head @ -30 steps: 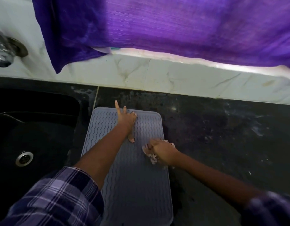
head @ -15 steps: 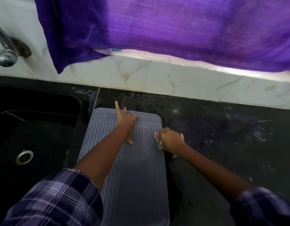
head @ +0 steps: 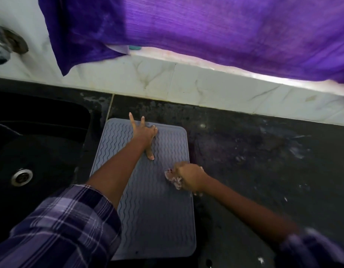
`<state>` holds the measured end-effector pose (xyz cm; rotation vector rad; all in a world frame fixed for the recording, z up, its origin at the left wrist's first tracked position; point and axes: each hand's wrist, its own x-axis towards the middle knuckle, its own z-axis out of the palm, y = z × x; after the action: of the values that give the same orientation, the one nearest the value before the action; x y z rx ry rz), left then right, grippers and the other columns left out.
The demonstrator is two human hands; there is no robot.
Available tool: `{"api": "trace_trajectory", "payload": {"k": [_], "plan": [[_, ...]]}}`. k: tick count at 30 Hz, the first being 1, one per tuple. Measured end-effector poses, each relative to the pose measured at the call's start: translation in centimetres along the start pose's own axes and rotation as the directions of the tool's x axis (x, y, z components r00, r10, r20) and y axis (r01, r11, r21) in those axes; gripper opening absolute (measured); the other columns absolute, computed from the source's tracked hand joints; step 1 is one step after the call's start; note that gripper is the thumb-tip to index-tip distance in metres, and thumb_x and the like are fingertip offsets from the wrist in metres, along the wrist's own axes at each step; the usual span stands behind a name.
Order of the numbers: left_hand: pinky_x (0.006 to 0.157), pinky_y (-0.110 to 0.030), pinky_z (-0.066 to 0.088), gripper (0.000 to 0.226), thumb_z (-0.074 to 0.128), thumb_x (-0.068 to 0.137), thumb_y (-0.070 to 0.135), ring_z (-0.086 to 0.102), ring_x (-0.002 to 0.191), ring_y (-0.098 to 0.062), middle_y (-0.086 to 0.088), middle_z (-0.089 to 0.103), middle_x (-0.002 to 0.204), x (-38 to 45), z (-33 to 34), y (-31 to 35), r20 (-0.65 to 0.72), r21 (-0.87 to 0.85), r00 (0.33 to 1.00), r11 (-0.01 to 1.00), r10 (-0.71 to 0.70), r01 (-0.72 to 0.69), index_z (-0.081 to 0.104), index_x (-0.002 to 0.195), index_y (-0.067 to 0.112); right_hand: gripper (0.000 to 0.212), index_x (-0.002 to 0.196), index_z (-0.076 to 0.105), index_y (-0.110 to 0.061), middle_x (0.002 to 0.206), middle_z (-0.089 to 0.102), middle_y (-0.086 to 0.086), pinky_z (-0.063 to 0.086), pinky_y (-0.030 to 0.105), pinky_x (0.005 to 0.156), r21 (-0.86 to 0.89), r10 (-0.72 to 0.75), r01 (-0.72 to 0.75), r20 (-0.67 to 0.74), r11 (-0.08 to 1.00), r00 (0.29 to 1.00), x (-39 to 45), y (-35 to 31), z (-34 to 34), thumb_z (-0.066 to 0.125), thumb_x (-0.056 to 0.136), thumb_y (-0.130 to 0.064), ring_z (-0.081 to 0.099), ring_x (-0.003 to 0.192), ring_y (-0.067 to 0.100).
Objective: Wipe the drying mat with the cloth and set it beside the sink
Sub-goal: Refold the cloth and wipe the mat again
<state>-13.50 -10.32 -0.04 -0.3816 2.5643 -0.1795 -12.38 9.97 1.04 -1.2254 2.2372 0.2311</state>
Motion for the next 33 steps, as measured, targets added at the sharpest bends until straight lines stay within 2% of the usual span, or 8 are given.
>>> {"api": "trace_trajectory", "payload": {"k": [3,9,13,20,23,28,32,33], "plan": [[0.102,-0.079,-0.009,0.123,0.073,0.057,0.071,-0.013,0.149,-0.034,-0.001,0.012,0.162,-0.8,0.3,0.5,-0.059,0.058,0.998,0.998,0.014,-0.010,0.013,0.153,0.023,0.025,0.087,0.065,-0.003,0.083,0.066,0.010,0.049,0.022,0.057,0.038,0.039,-0.045,0.135,0.998,0.990,0.8,0.5,-5.1,0.065,0.087,-0.028,0.063,0.070,0.010],[0.106,-0.074,-0.010,0.063,0.062,0.083,0.051,-0.010,0.149,-0.033,-0.007,0.018,0.161,-4.3,2.2,1.9,-0.121,-0.018,0.991,0.998,0.059,-0.062,0.049,0.139,0.025,0.033,0.125,0.052,0.000,0.130,0.055,0.019,0.041,0.040,0.098,-0.090,0.358,-0.403,-0.316,0.911,0.879,8.2,-1.4,-4.2,0.041,0.097,-0.014,0.051,0.121,0.032],[0.095,-0.081,-0.013,0.111,0.072,0.067,0.062,-0.017,0.146,-0.041,-0.007,0.005,0.162,-6.0,3.8,2.0,0.088,-0.104,0.992,0.991,0.089,-0.080,0.018,0.153,0.020,0.040,0.134,0.045,-0.013,0.135,0.050,0.014,0.036,0.046,0.103,-0.004,0.357,-0.384,-0.360,0.923,0.862,4.9,-2.5,0.8,0.037,0.098,-0.028,0.046,0.125,0.031],[0.099,-0.079,-0.013,0.111,0.071,0.067,0.063,-0.016,0.146,-0.040,-0.005,0.007,0.162,-8.2,4.8,1.8,-0.088,0.023,0.985,0.989,0.145,-0.144,0.016,0.153,0.019,0.035,0.109,0.064,-0.006,0.115,0.064,0.013,0.048,0.033,0.085,0.075,0.309,-0.305,-0.047,0.949,0.950,-4.7,-5.0,1.9,0.053,0.092,-0.034,0.061,0.099,0.027],[0.095,-0.080,-0.013,0.100,0.075,0.068,0.057,-0.012,0.147,-0.039,-0.008,0.019,0.160,-10.0,5.3,2.5,-0.066,-0.017,0.992,0.993,0.111,-0.113,0.030,0.149,0.018,0.032,0.105,0.067,-0.006,0.112,0.065,0.014,0.048,0.035,0.086,0.114,0.457,-0.443,-0.269,0.889,0.848,-1.5,-3.6,-1.3,0.051,0.094,-0.032,0.062,0.098,0.028],[0.094,-0.083,-0.010,0.120,0.076,0.064,0.060,-0.014,0.147,-0.040,-0.005,0.006,0.163,-12.3,6.7,2.5,0.035,0.039,0.991,0.991,0.130,-0.132,0.008,0.154,0.020,0.031,0.124,0.055,-0.010,0.127,0.056,0.013,0.042,0.041,0.096,0.090,0.438,-0.440,-0.389,0.894,0.811,0.7,-6.0,3.5,0.041,0.097,-0.016,0.051,0.118,0.031],[0.093,-0.081,-0.014,0.120,0.075,0.065,0.060,-0.014,0.147,-0.039,-0.010,0.009,0.162,-12.5,7.2,1.9,0.004,0.016,0.988,0.988,0.156,-0.156,0.006,0.154,0.017,0.034,0.083,0.066,-0.022,0.079,0.063,-0.008,0.036,0.038,0.084,-0.047,0.356,-0.420,-0.452,0.906,0.818,-6.8,-9.7,10.0,0.046,0.092,-0.047,0.055,0.088,0.002],[0.093,-0.080,-0.014,0.120,0.074,0.066,0.060,-0.014,0.147,-0.039,-0.011,0.009,0.162,-12.5,7.3,1.8,-0.006,0.013,0.988,0.988,0.155,-0.155,0.006,0.154,0.017,0.037,0.080,0.065,-0.021,0.073,0.060,-0.010,0.026,0.046,0.105,-0.050,0.319,-0.368,-0.399,0.928,0.859,-8.7,-10.7,10.8,0.046,0.091,-0.050,0.054,0.080,-0.002]]}}
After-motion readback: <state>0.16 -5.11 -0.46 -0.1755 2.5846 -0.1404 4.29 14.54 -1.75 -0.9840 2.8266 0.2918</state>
